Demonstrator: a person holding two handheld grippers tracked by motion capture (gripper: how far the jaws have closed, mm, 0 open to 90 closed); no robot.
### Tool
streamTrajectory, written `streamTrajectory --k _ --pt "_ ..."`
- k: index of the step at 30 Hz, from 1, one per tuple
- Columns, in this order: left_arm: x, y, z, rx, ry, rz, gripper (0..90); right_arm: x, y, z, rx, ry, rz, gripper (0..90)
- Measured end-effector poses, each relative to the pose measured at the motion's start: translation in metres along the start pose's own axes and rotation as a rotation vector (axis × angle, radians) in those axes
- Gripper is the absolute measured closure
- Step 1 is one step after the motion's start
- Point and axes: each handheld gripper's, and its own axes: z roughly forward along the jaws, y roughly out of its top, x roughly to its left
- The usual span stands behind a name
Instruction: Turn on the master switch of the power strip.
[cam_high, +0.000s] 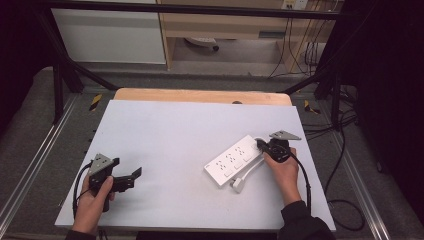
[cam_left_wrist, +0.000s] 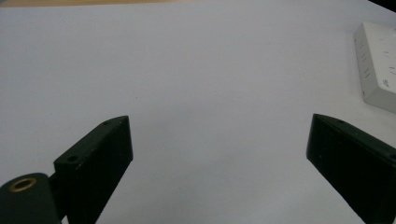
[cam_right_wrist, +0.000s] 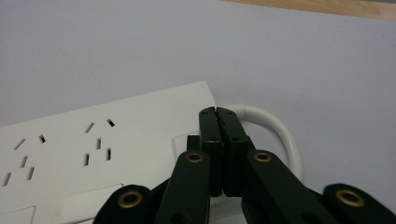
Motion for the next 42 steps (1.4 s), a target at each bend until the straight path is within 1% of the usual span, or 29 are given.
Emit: streamTrajectory --k 14,22,29,34,38,40,42 --pt "0.000 0.000 0.000 -0.003 -0.002 -0.001 7.1 0.000 0.000 0.000 -0.010 -0.006 -0.007 89.6" --pt "0.000 0.000 0.000 -0.002 -0.002 0.000 7.1 0.000 0.002 -0.003 -0.036 -0.013 -0.014 90.0" --pt "0.000 0.000 -0.001 -0.003 -0.002 0.000 7.2 0.001 0.005 -0.006 -0.055 -0.006 -0.016 90.0" --pt "0.000 0.000 -0.001 -0.004 -0.002 0.000 7.2 0.000 0.006 -0.010 -0.063 -0.008 0.001 90.0" --pt "0.000 0.000 -0.001 -0.004 -0.001 0.002 7.2 -0.001 0.008 -0.012 -0.071 -0.012 0.005 90.0" --pt "0.000 0.000 -0.001 -0.004 -0.002 0.002 7.2 -0.001 0.009 -0.013 -0.076 -0.013 0.008 88.5" --pt "0.000 0.000 -0.001 -0.004 -0.001 0.002 7.2 0.000 0.009 -0.014 -0.073 -0.007 0.017 83.7"
